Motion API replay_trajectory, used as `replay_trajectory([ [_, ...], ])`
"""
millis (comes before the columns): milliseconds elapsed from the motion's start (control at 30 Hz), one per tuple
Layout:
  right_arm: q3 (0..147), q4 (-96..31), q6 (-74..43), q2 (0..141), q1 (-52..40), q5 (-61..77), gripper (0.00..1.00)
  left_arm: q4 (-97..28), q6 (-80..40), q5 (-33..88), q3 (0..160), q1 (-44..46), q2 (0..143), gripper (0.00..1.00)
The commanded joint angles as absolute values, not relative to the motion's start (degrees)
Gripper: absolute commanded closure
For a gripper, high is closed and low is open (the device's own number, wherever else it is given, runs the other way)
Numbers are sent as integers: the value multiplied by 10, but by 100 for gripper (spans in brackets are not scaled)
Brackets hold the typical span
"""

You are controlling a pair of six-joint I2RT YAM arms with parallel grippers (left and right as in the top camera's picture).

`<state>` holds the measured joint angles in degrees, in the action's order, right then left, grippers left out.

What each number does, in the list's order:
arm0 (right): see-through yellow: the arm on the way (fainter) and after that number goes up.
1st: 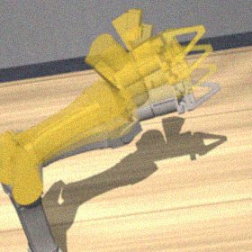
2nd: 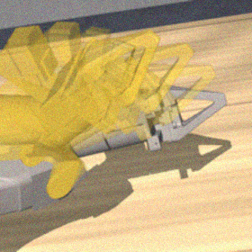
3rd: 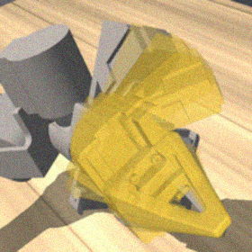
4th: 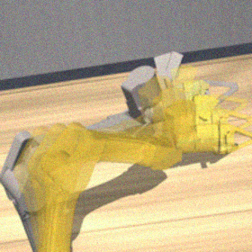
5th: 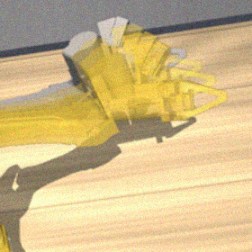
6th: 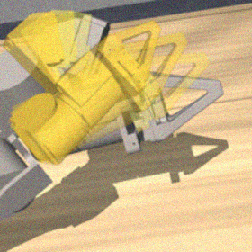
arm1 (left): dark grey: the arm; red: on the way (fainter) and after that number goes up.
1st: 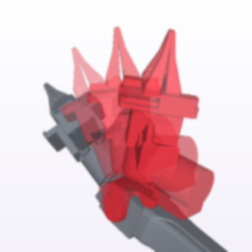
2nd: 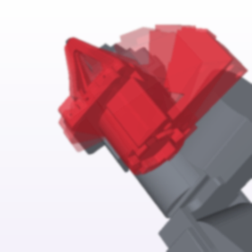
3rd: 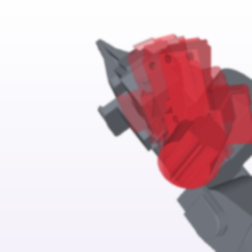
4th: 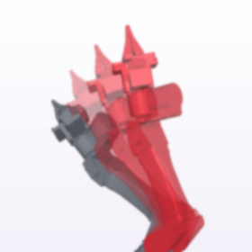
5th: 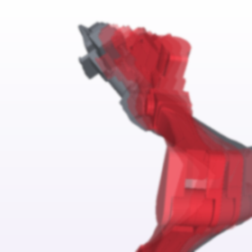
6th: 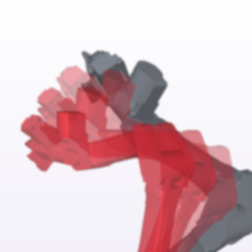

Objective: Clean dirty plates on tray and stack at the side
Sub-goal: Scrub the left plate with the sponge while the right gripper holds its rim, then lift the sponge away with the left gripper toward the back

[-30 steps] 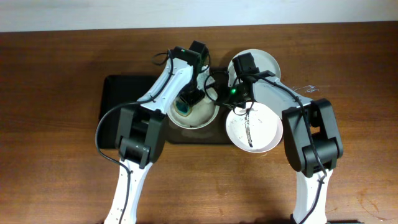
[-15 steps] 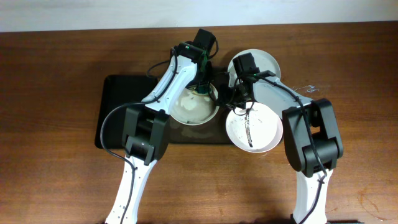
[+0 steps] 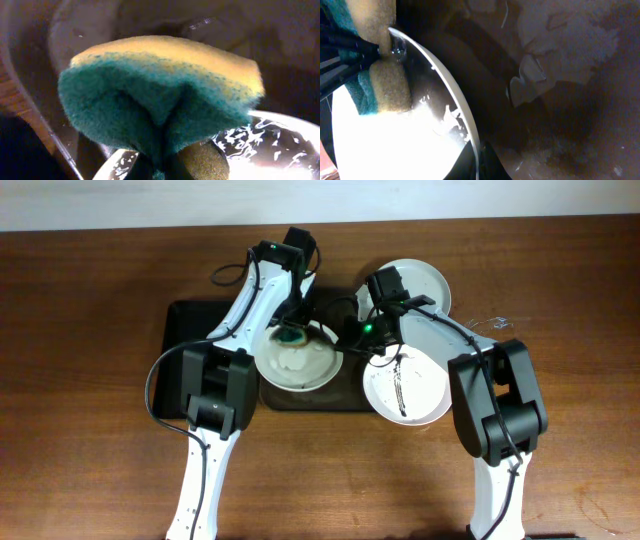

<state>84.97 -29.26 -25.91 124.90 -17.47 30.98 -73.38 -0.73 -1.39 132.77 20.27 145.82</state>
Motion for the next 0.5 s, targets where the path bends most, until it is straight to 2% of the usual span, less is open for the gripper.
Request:
replay_trajectory([
  [0,842,-300,-264,1262,-164,276,96,-779,143,69,1313,186,1476,100],
  [100,842,-298,-264,1262,-164,274,96,-792,177,77,1313,186,1476,100],
  [167,842,-298,-264,1262,-164,274,96,-758,104,40,1332,184,1476,100],
  [233,842,-298,-264,1262,-164,274,96,-744,1,-44,1406,179,1476,100],
  [333,842,-303,-257,1262,-164,270,96,-755,-20,-44,1564,174,1476,100],
  [467,843,-314,-230,1235,-164,267,96,-814,-55,-43,1691,155,1476,100],
])
